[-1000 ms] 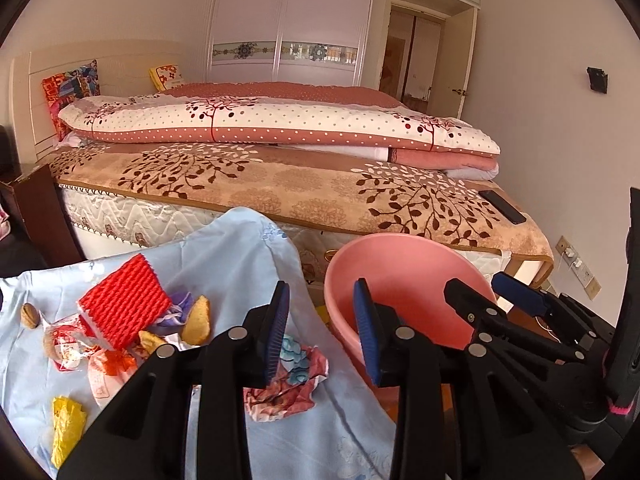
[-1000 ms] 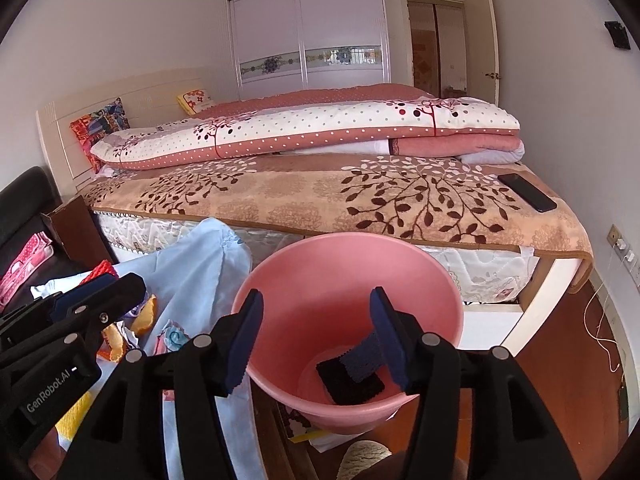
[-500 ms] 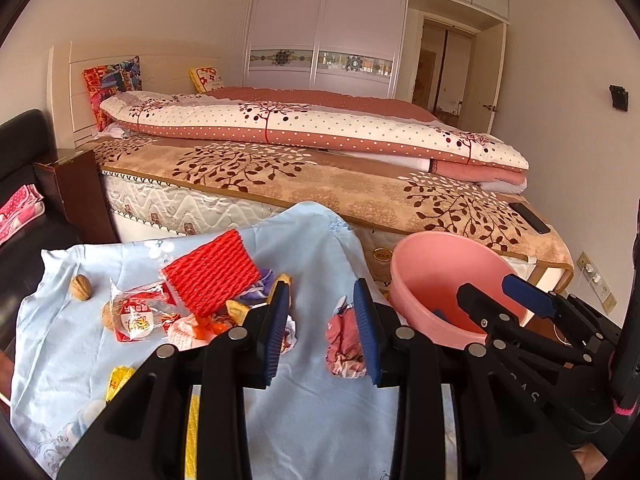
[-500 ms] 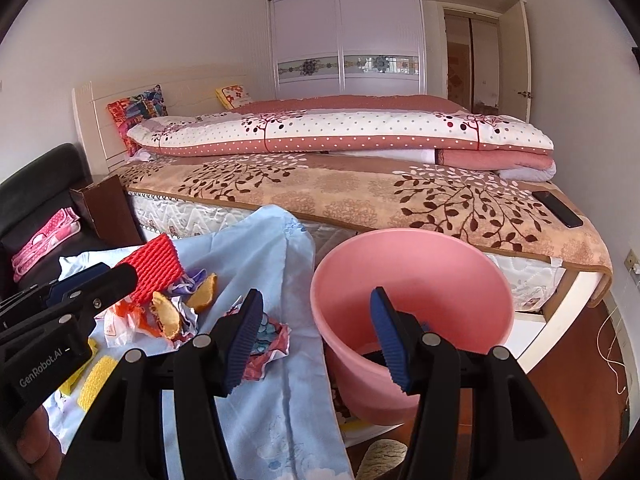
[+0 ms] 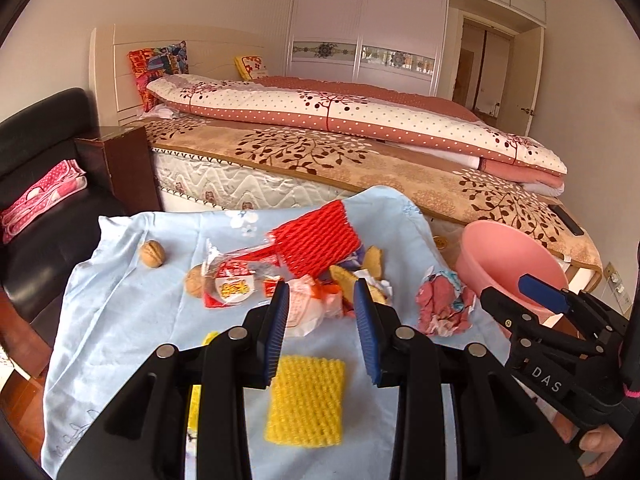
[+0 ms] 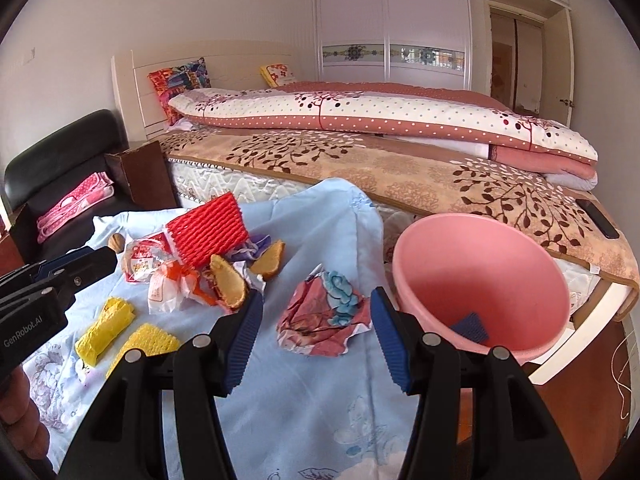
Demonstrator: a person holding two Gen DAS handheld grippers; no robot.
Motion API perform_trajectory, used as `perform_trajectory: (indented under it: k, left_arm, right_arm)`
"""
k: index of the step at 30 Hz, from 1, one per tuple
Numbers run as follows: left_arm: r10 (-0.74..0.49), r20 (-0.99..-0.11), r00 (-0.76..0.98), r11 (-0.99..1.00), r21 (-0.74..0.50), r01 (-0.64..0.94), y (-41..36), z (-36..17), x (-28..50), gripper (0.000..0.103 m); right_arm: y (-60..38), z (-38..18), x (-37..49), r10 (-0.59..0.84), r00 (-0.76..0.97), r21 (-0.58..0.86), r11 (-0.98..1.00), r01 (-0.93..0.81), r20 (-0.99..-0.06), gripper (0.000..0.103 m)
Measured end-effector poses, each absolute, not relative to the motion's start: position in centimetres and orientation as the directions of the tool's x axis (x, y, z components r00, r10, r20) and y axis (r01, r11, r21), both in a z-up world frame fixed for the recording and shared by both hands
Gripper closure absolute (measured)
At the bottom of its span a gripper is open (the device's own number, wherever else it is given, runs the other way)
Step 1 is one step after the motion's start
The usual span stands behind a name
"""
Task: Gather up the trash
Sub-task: 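Move both tools back over the blue cloth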
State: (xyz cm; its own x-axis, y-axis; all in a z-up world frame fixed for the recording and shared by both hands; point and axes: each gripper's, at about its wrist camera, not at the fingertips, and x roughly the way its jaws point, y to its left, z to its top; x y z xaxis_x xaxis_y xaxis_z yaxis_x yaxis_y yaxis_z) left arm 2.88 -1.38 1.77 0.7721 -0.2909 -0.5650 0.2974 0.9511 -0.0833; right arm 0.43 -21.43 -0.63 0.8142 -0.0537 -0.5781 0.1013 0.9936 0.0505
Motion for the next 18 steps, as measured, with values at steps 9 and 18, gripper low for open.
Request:
perform_trajectory:
  k: [9,18]
  left_arm:
    - [-0.174,-0.612,0.771,0.980,-0.032,0.195,5.4,-0.3,1.8,0.070]
    - [-0.148,-0.703,0.695,0.987,-0.060,0.149,8.7,-3.7,1.2,0.070]
  right_arm:
    - [-18.3,-2.3,0.7,0.062,0.778,0.070,0.997,-0.023,-0.625,0.048]
    - [-15.5,-3.2,0.7,0.175,0.735,0.100,0.984,-0.145,-0.656,0.048]
